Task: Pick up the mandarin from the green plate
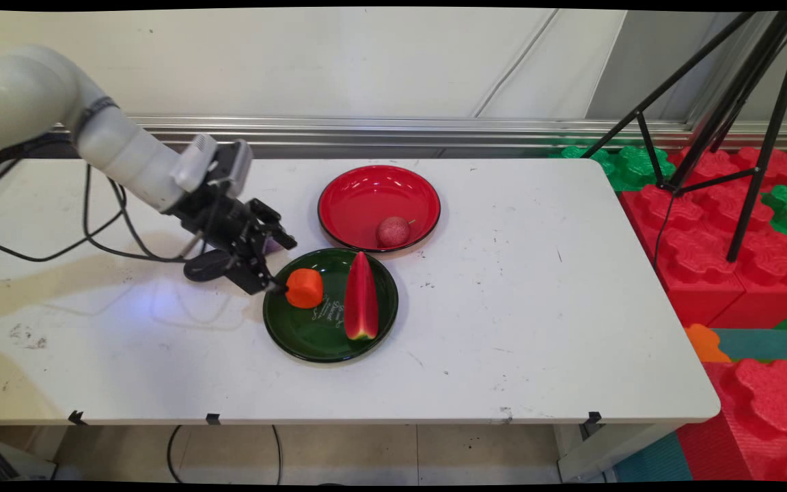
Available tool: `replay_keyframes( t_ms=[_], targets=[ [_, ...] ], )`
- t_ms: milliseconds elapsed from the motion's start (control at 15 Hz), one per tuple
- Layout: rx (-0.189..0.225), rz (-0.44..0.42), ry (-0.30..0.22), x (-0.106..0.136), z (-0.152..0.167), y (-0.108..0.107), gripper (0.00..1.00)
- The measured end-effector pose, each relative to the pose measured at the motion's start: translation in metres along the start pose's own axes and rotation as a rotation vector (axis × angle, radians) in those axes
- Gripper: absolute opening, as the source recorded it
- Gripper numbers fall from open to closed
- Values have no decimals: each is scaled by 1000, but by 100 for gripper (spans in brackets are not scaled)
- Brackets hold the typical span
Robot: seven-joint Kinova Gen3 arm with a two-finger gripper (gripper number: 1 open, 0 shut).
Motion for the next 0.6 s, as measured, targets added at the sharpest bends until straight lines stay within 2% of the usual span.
replay_keyframes(
  t_ms=[200, 600],
  targets=[
    [-11, 8, -20, 3, 21, -2, 100],
    [-22, 17, -38, 6, 43, -5, 100]
  ],
)
